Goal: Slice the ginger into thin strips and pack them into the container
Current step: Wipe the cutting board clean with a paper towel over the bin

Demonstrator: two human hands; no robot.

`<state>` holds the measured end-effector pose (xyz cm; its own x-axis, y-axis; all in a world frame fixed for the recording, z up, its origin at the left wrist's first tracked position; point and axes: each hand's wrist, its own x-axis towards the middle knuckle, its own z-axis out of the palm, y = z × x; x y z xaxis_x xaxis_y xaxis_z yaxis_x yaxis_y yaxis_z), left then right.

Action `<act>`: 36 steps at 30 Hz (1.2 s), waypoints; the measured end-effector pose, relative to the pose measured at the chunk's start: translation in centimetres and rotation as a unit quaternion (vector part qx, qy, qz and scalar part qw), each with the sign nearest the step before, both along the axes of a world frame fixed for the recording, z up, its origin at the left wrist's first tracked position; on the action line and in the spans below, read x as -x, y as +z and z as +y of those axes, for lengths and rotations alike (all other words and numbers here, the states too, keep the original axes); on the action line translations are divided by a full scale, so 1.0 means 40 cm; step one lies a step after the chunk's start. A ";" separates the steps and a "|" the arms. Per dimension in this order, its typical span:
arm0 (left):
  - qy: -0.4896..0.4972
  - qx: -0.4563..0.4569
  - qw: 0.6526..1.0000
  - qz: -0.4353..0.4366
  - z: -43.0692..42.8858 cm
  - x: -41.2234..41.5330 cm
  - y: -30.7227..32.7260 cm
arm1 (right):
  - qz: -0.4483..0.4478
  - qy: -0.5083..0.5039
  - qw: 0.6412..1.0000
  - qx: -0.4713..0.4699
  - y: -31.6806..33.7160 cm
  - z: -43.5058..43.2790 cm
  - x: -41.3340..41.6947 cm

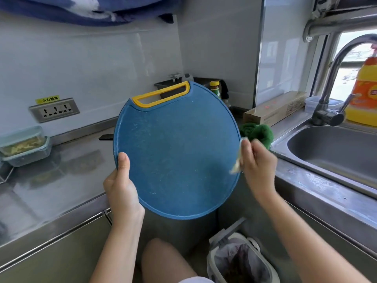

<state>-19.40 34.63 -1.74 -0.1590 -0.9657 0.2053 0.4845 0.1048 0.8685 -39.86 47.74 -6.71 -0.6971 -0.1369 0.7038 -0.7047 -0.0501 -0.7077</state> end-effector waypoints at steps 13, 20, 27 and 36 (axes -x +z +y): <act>0.019 -0.042 0.997 0.054 0.018 0.023 0.051 | 0.124 -0.001 0.984 -0.127 -0.081 -0.052 -0.047; 0.072 -0.033 0.995 0.063 -0.007 0.023 0.052 | -0.034 0.095 0.995 0.016 -0.070 0.008 -0.092; 0.036 -0.010 0.997 0.072 0.045 0.025 0.054 | 0.054 -0.099 0.994 -0.011 0.092 -0.052 0.060; 0.085 -0.015 0.994 0.070 0.035 0.040 0.084 | 0.243 0.181 0.947 -0.104 -0.057 -0.074 -0.200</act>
<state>-21.02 36.04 1.63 0.0345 -0.9824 0.1837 0.5784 0.1696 0.7979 -31.86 44.80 -8.97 -0.1783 -0.4753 0.8616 -0.9135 -0.2455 -0.3245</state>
